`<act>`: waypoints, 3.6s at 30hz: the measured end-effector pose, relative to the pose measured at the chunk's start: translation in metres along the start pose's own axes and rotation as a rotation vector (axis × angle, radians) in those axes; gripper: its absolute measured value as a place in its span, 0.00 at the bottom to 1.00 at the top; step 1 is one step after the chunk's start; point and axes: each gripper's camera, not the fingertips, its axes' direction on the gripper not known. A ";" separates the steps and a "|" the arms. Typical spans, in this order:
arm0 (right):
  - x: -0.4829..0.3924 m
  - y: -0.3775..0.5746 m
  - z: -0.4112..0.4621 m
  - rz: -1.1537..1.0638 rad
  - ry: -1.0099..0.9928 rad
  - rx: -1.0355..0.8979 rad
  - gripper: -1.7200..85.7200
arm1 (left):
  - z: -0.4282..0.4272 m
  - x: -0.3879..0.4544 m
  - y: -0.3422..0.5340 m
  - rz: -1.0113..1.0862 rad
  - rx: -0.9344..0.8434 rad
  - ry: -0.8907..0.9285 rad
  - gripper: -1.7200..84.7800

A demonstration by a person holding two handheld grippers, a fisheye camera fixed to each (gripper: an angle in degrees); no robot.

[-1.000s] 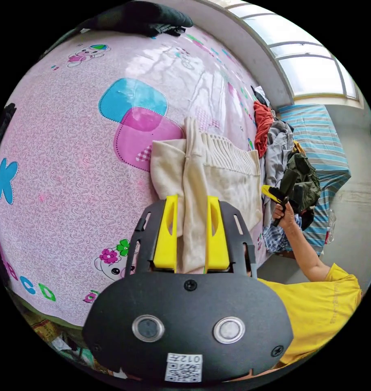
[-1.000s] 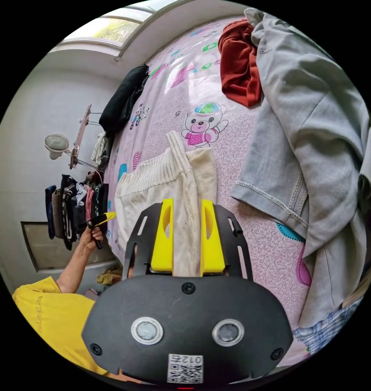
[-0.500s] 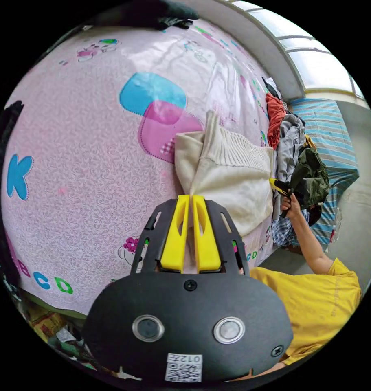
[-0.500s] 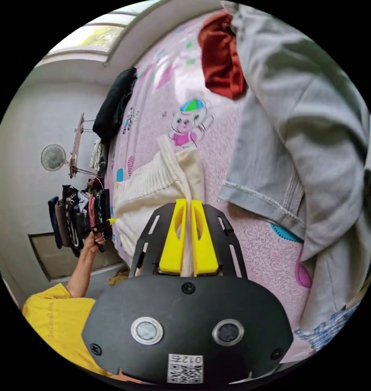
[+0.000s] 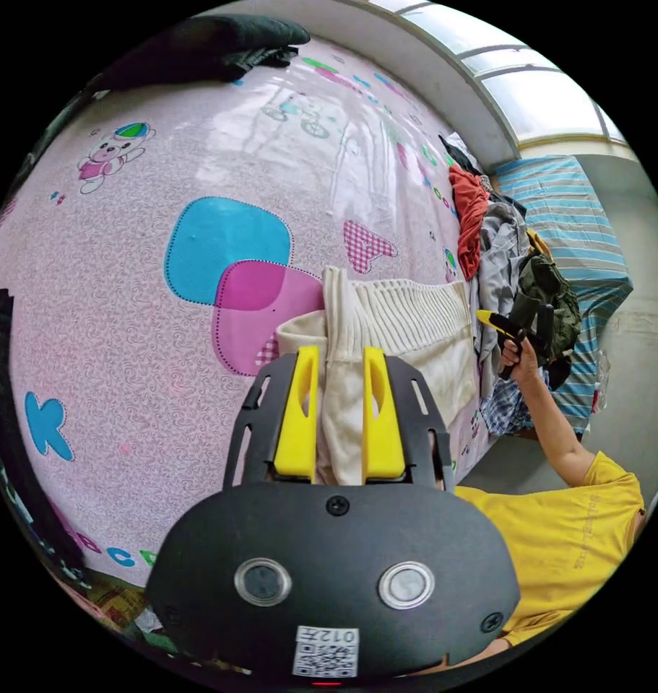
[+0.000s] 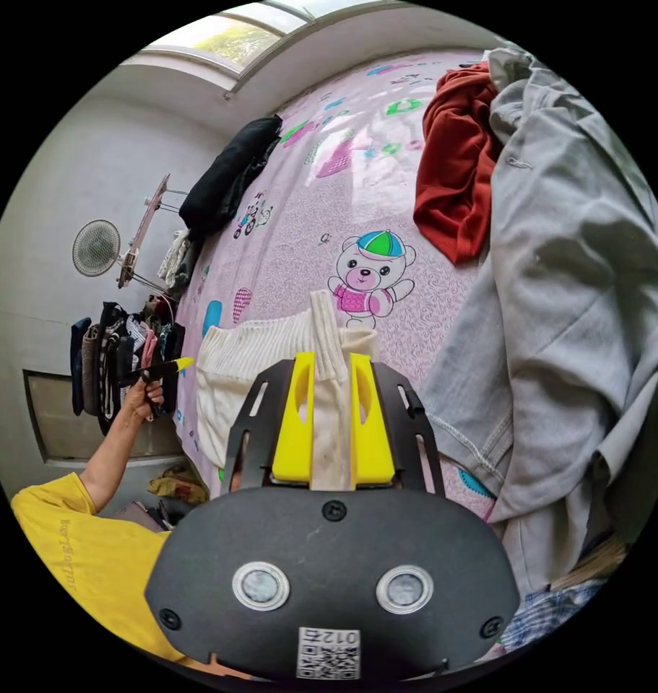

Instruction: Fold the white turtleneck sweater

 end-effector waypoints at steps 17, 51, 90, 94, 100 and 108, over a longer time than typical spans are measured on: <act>0.020 -0.018 0.019 0.070 0.019 -0.012 0.05 | 0.018 -0.060 -0.003 -0.148 0.036 0.095 0.04; 0.031 0.144 -0.023 0.163 0.029 -0.050 0.05 | 0.044 -0.037 0.150 -0.094 -0.089 0.085 0.04; -0.008 0.157 -0.009 -0.001 0.197 -0.219 0.04 | 0.049 -0.082 0.199 -0.115 -0.099 0.227 0.02; -0.005 0.154 -0.014 0.020 0.140 -0.249 0.04 | 0.037 -0.085 0.203 -0.114 -0.083 0.262 0.03; -0.002 0.139 -0.059 0.033 0.095 -0.049 0.06 | -0.020 -0.089 0.204 -0.128 0.116 0.180 0.04; -0.025 0.068 -0.035 -0.031 0.144 -0.027 0.08 | -0.012 -0.065 0.105 -0.067 0.032 0.035 0.06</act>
